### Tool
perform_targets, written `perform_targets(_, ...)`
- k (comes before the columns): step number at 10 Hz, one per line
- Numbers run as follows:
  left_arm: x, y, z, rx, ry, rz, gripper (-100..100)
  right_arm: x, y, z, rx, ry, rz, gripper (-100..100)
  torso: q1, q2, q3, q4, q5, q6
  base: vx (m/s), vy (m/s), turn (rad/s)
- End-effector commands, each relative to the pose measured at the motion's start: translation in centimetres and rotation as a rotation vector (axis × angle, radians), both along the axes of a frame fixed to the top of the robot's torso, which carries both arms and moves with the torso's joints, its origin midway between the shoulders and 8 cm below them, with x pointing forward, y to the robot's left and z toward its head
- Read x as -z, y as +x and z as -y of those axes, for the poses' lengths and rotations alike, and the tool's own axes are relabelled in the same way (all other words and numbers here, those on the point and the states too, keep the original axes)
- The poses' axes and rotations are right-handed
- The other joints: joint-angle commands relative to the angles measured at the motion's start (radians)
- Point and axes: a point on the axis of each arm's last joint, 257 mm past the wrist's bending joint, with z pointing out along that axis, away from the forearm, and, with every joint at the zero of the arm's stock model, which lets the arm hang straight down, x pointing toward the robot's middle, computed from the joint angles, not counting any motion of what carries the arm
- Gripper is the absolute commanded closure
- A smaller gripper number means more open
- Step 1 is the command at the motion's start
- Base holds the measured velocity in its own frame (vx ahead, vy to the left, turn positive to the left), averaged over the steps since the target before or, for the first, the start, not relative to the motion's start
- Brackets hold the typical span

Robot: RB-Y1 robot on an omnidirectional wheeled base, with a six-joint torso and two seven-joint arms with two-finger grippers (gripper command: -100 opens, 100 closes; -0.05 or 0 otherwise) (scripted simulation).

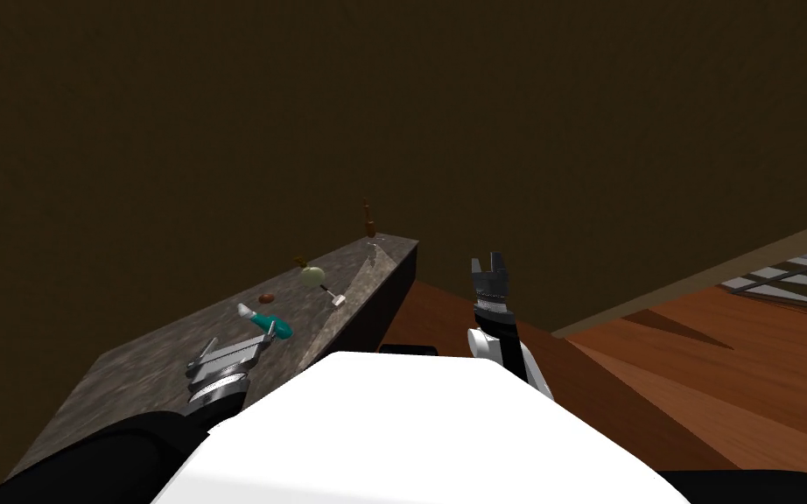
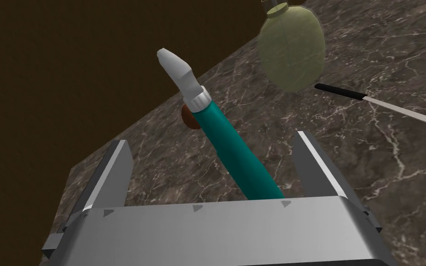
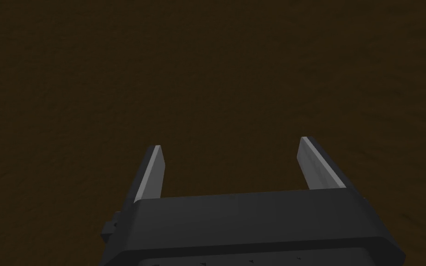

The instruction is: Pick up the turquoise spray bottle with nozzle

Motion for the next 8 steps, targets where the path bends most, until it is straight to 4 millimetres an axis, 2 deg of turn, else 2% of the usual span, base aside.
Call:
perform_targets(1, 0.5, -0.7, -0.7, -0.018, -0.032, 0.011, -100, 0.0, 0.0, 0.0, 0.000, 0.000, 0.000, 0, 0.000, 0.000, 0.000, 0.000, 0.000, 0.000, 0.088, -0.020, -0.035)
perform_targets(2, 1.0, -2.0, -2.0, -0.051, -0.072, 0.021, -100, 0.0, 0.0, 0.0, 0.000, 0.000, 0.000, 0, 0.000, 0.000, 0.000, 0.000, 0.000, 0.000, 0.104, -0.022, -0.074)
perform_targets(3, 1.0, -2.1, -2.0, -0.053, -0.077, 0.025, -100, 0.0, 0.0, 0.0, 0.000, 0.000, 0.000, 0, 0.000, -0.001, -0.001, 0.000, 0.000, 0.000, 0.086, -0.017, -0.023)
perform_targets(5, 1.9, -4.8, -4.2, -0.118, -0.149, 0.048, -100, 0.0, 0.0, 0.0, 0.000, 0.000, 0.000, 0, 0.000, 0.000, 0.000, 0.000, 0.000, 0.000, 0.108, -0.033, -0.059)
perform_targets(6, 2.0, -4.9, -4.2, -0.122, -0.162, 0.059, -100, 0.0, 0.0, 0.0, 0.000, 0.000, 0.000, 0, -0.001, -0.002, -0.001, 0.000, 0.000, 0.000, 0.103, -0.026, -0.031)
perform_targets(7, 2.4, -6.3, -5.2, -0.157, -0.199, 0.075, -100, 0.0, 0.0, 0.0, 0.000, 0.000, 0.000, 0, 0.000, -0.001, -0.001, 0.000, 0.000, 0.000, 0.112, -0.020, -0.037)
perform_targets(8, 2.4, -6.3, -5.2, -0.158, -0.202, 0.078, -100, 0.0, 0.0, 0.0, 0.000, 0.000, 0.000, 0, 0.000, -0.001, -0.001, 0.000, 0.000, 0.000, 0.082, -0.014, -0.022)
